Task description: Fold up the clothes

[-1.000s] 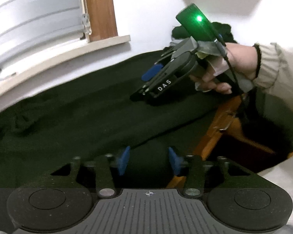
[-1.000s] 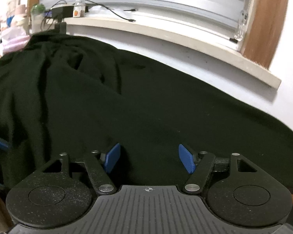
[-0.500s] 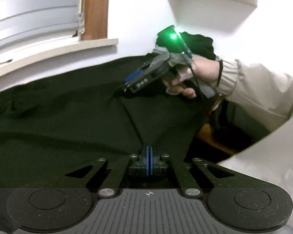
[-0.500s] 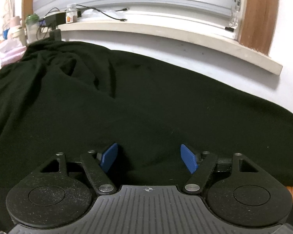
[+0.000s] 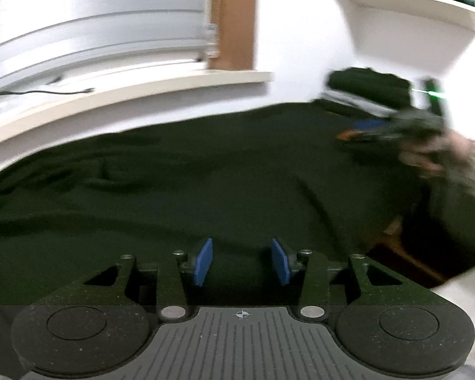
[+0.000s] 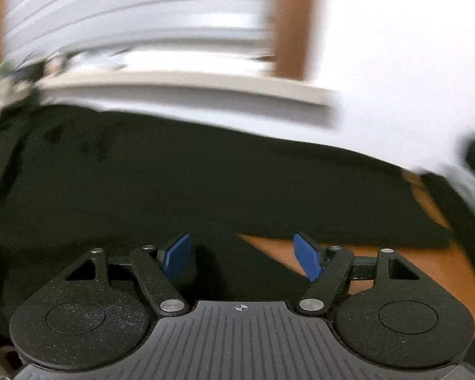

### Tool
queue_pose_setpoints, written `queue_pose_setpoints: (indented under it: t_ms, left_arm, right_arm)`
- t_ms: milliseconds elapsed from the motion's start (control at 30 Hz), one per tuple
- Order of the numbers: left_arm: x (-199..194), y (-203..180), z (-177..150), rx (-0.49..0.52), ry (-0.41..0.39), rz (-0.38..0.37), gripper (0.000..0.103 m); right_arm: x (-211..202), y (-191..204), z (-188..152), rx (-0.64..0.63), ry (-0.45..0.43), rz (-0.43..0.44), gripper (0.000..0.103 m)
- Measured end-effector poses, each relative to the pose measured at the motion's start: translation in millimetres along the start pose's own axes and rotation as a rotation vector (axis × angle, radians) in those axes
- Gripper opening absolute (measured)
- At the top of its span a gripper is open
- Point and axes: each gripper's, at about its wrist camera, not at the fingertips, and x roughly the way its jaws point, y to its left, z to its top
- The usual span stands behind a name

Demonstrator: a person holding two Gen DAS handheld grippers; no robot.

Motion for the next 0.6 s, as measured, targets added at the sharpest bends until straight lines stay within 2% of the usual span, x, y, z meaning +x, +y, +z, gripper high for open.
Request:
queue_pose_setpoints:
  t_ms: [167, 300, 400, 500, 567, 600]
  left_arm:
    - [17.8, 31.0, 13.4, -0.051, 0.000, 0.046, 0.046]
    - [25.3, 46.7, 9.7, -0.082, 0.018, 0.079, 0.046]
    - [29.0, 58.6, 5.1, -0.099, 0.041, 0.104, 0.046]
    - [31.2, 68.5, 1.4, -0.105, 0.060, 0.106, 0.044]
    - [31.0, 74.5, -0.5, -0.107, 0.066, 0.102, 0.043]
    - [29.5, 77.1, -0.7, -0.109, 0.070, 0.105, 0.039]
  right_arm:
    - [-45.3, -85.7, -34.8, 0.151, -0.012, -0.173, 0.071]
    - [-61.2, -132.6, -59.4, 0.236, 0.003, -0.259, 0.071]
    - [-61.6, -151.6, -72.1, 0.279, 0.013, -0.299, 0.066]
    - [-62.4, -158.9, -80.0, 0.306, 0.011, -0.312, 0.065]
    - [-62.1, -160.7, -84.6, 0.312, 0.002, -0.312, 0.060]
    - [-62.0, -161.4, -86.9, 0.313, -0.002, -0.312, 0.057]
